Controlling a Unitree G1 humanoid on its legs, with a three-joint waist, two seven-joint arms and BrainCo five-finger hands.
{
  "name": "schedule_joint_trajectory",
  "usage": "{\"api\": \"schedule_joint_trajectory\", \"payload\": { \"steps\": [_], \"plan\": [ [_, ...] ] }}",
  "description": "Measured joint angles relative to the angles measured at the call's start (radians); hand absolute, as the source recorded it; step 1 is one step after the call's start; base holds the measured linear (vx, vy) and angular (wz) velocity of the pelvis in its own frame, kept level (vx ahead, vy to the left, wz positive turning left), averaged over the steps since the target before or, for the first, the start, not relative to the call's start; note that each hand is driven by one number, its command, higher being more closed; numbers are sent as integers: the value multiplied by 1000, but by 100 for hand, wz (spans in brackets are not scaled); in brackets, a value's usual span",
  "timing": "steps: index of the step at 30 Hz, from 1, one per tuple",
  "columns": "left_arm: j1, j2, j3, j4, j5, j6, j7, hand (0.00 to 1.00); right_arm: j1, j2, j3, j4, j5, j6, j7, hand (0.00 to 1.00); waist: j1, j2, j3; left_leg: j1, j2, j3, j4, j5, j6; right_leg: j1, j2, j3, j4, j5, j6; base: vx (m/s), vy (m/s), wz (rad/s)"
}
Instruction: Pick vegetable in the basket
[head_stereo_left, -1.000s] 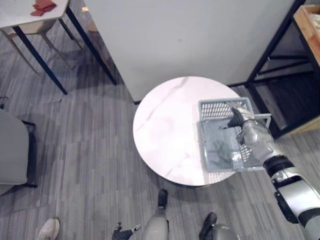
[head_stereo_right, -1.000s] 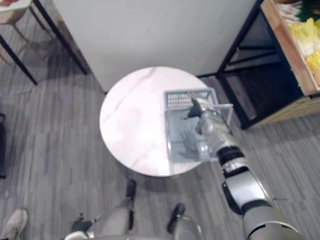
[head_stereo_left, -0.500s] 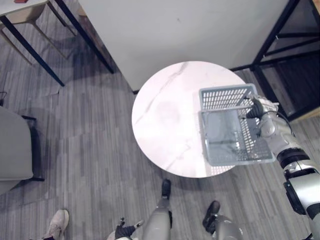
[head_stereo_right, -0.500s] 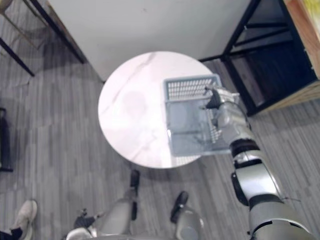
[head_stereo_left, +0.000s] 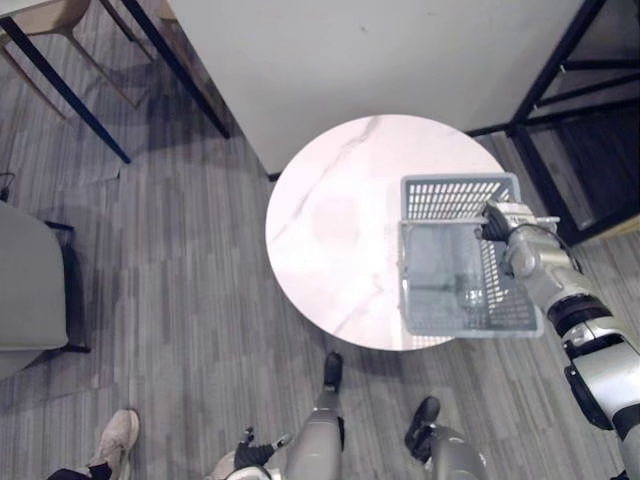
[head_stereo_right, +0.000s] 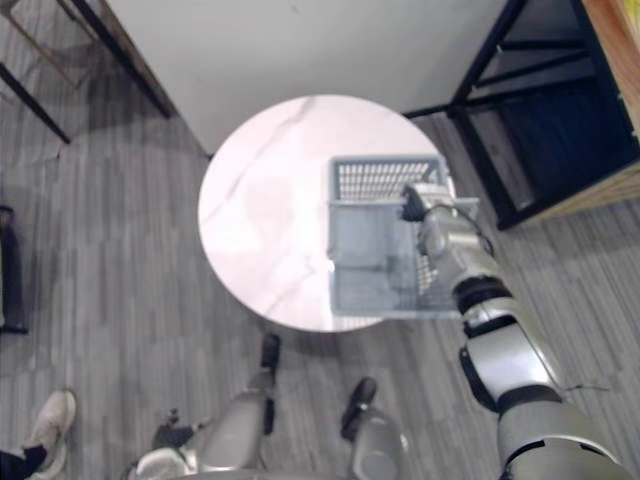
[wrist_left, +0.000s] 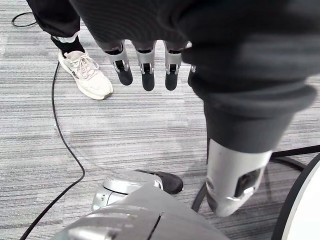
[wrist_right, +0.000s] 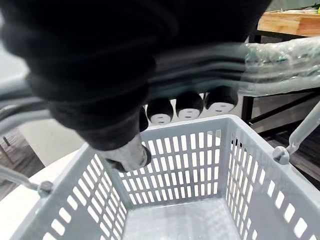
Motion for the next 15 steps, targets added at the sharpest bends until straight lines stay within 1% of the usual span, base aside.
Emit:
{"api": "schedule_joint_trajectory", "payload": {
  "steps": [4,9,13,15],
  "plan": [
    [0,0,0,0,2,0,0,0,0,0,35,-6,-1,-4,5,100,1,-1,0,2,3,0,0,0,1,0,1,0,6,-1,-1,0,0,0],
    [-8,2,0,0,3,2,0,0,19,0,40,-47,5,-3,29,100,4,-6,-2,13,5,6,0,1,1,3,-1,7,19,-5,-4,-3,2,-2],
    [-11,7,7,-1,6,5,0,0,115,4,38,-213,60,5,62,100,2,-20,-10,34,12,29,1,0,1,9,-1,29,23,-5,-5,5,0,-11],
    [-10,7,25,-2,9,8,-1,0,175,4,26,-285,91,6,68,100,-6,-28,-19,51,10,35,0,0,0,23,-4,33,21,-5,-5,9,7,-9]
  ]
}}
